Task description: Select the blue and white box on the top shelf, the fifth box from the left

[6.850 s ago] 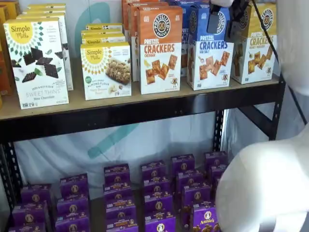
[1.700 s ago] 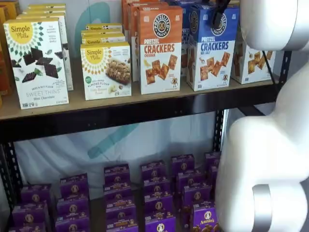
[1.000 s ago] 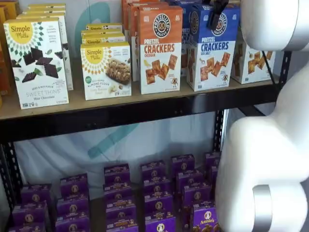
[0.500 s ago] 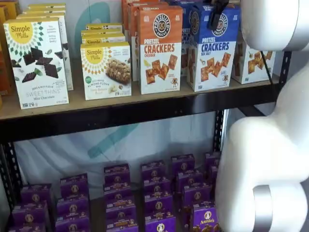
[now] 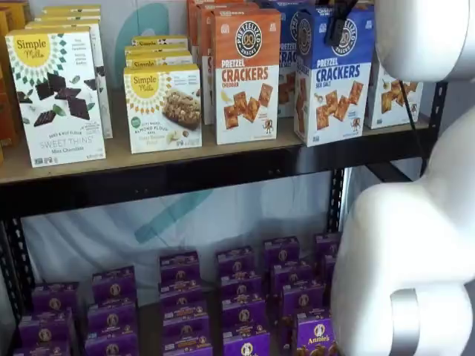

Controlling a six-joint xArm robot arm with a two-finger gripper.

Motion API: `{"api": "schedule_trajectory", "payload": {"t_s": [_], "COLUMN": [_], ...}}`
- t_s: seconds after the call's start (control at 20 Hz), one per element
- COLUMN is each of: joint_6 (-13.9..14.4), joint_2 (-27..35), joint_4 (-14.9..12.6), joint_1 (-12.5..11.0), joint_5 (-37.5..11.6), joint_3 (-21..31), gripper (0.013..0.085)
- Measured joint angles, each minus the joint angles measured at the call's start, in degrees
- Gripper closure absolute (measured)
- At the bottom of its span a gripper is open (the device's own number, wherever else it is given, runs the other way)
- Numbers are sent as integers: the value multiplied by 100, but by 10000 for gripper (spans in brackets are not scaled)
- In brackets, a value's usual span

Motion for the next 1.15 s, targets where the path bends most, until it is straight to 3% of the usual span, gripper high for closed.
{"api": "schedule_trajectory", "payload": {"t_s": [0.2,0.6,1.15], "joint_6": [0,-76,-334], "joint_2": [-276,-812,-1486], "joint_4": [-54,136,10], "joint_1": [14,-155,-347], "joint_5": [97,304,363], "joint_3": [251,765,1576], "gripper": [410,410,410]}}
